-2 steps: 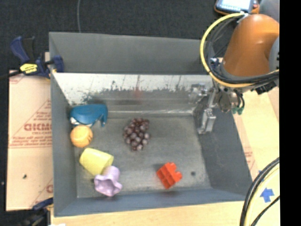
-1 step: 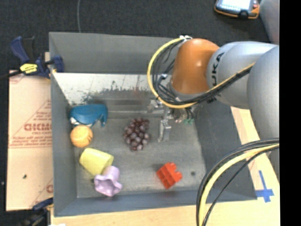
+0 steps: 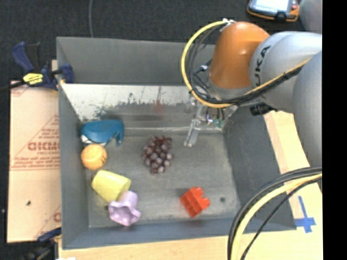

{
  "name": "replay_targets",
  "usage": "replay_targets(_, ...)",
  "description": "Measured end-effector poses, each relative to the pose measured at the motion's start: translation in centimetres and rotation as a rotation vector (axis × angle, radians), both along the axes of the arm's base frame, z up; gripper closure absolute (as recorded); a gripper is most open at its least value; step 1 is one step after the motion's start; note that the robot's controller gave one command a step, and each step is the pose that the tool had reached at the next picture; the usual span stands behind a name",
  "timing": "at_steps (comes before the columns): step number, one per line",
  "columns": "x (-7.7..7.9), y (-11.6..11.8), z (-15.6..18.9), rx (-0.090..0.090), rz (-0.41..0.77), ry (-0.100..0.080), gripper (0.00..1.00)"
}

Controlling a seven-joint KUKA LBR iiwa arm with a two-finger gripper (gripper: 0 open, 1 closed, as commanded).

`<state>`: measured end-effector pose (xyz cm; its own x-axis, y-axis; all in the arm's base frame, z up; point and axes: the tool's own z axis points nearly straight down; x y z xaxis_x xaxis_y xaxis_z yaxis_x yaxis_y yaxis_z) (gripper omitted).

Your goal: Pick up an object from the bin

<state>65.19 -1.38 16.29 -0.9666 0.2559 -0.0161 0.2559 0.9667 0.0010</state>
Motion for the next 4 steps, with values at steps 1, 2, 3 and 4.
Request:
replay_targets(1,-1.2,8.5,-5.5,-0.006,0.648,0.004,0.00)
replay_targets(2,-0.9,6.5,-9.1,-0.012,0.428,-0.008,0.00)
replay_targets(3,-0.4,8.2,-8.7,-0.014,0.911,0.000,1.00)
replay_targets(4,-0.4,8.2,-8.7,-0.014,0.910,0.000,1.00)
